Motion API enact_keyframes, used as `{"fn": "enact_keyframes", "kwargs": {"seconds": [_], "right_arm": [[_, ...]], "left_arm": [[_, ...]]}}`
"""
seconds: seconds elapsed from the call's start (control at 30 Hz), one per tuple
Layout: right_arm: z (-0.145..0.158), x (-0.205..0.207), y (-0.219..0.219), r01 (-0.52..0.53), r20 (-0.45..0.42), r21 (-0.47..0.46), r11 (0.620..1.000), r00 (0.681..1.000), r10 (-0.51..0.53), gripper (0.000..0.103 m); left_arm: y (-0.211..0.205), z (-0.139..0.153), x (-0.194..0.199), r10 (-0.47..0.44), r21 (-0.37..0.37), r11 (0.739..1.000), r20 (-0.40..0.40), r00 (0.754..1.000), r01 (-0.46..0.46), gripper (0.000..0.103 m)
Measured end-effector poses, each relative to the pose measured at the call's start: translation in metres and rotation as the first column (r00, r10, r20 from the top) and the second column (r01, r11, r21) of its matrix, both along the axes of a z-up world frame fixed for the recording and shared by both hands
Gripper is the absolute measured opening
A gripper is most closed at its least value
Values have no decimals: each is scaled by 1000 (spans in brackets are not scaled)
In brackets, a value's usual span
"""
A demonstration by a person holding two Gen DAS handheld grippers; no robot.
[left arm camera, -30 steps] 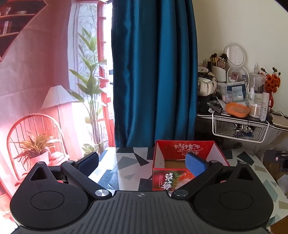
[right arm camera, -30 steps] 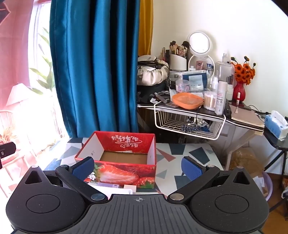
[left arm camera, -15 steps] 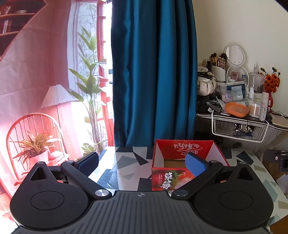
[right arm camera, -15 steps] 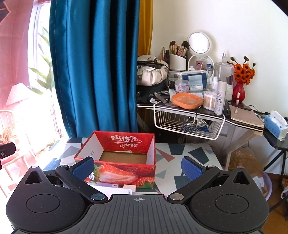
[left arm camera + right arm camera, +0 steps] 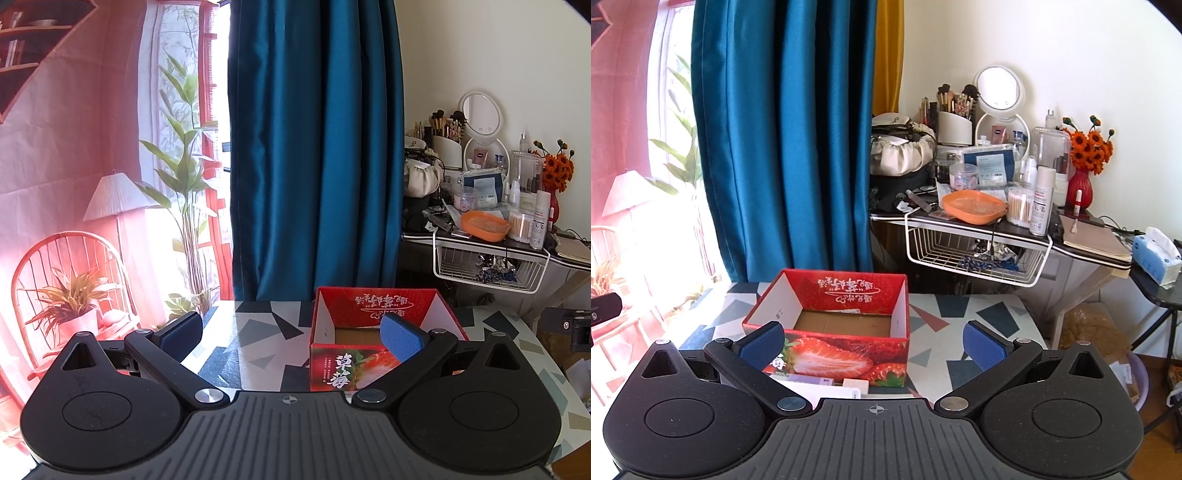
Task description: Organize rigid objects
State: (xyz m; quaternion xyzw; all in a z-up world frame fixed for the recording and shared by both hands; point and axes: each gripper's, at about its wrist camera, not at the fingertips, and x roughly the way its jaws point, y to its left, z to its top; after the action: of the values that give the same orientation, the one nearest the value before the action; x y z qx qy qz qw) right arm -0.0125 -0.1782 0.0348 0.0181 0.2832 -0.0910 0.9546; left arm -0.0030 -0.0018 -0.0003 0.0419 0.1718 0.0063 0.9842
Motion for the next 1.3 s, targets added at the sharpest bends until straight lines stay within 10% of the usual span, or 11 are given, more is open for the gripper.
{"fn": "enact_keyframes", "kwargs": {"seconds": [1.3], "right_arm": [[2,1,-2,4,1,-1,1000,1000,-4,103]], "left_arm": [[-3,0,0,-7,-12,1000,0,1000,7,103]]}}
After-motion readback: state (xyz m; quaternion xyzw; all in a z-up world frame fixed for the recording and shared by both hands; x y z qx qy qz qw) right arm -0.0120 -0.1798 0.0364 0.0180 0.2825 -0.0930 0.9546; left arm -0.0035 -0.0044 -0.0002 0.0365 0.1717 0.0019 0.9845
